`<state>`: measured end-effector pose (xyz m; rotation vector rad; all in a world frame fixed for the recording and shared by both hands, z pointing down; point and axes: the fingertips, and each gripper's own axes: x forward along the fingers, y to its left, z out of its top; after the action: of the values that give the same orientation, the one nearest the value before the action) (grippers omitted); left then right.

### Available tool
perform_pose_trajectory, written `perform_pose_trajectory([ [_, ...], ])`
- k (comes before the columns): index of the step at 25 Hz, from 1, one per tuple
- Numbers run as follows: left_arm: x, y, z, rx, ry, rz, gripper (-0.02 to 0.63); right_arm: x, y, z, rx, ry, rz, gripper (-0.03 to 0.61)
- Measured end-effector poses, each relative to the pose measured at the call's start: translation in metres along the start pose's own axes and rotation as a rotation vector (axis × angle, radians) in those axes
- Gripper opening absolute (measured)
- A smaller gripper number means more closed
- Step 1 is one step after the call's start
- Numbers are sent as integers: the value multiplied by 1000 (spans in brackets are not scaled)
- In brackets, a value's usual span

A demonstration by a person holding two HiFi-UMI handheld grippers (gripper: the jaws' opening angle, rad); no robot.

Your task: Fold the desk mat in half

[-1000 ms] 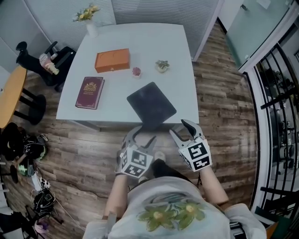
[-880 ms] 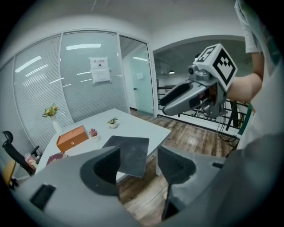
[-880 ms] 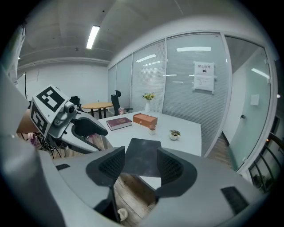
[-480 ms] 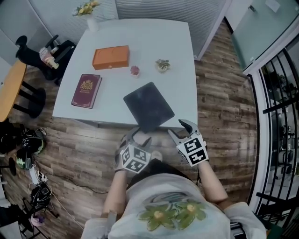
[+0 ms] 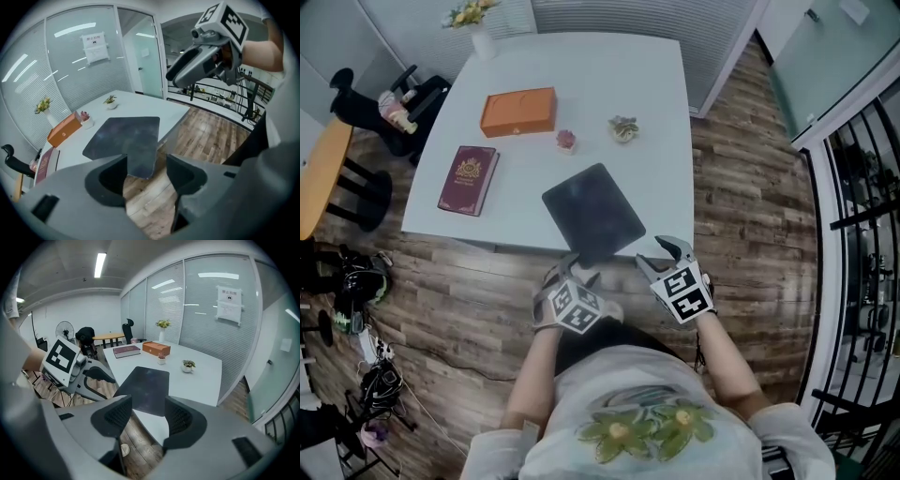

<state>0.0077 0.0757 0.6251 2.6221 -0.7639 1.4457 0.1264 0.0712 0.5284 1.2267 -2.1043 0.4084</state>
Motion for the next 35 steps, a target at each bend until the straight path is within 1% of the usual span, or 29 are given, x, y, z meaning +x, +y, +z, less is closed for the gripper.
perform_pose_trajectory([
  [2, 9, -1, -7, 0, 31, 11, 245, 2, 0, -3, 0, 6, 5, 219],
  [5, 21, 1, -15, -11, 62, 48, 244, 6, 3, -5, -11, 13, 15, 219],
  [7, 28, 4, -20, -5, 84, 68, 244, 8, 5, -7, -25, 20, 21, 219],
  [13, 49, 1, -37, 77, 155, 112, 244, 18, 10, -13, -42, 38, 37, 219],
  [15, 54, -1, -41, 97, 167, 124, 244, 20, 10, -15, -36, 43, 40, 219],
  [21, 58, -2, -47, 103, 176, 138, 224, 27, 6, -20, -38, 71, 43, 219],
  [23, 58, 0, -47, 101, 164, 150, 211, 30, 6, -21, -38, 77, 44, 219],
  [25, 57, 3, -45, 94, 154, 156, 184, 33, 5, -22, -39, 84, 46, 219],
  [29, 54, 1, -42, 85, 137, 125, 151, 39, 3, -29, -36, 104, 46, 219],
  [32, 51, -4, -41, 73, 113, 86, 91, 45, 1, -32, -33, 117, 44, 219],
  [35, 45, -6, -39, 19, 83, 56, 32, 49, -2, -33, -34, 123, 44, 219],
])
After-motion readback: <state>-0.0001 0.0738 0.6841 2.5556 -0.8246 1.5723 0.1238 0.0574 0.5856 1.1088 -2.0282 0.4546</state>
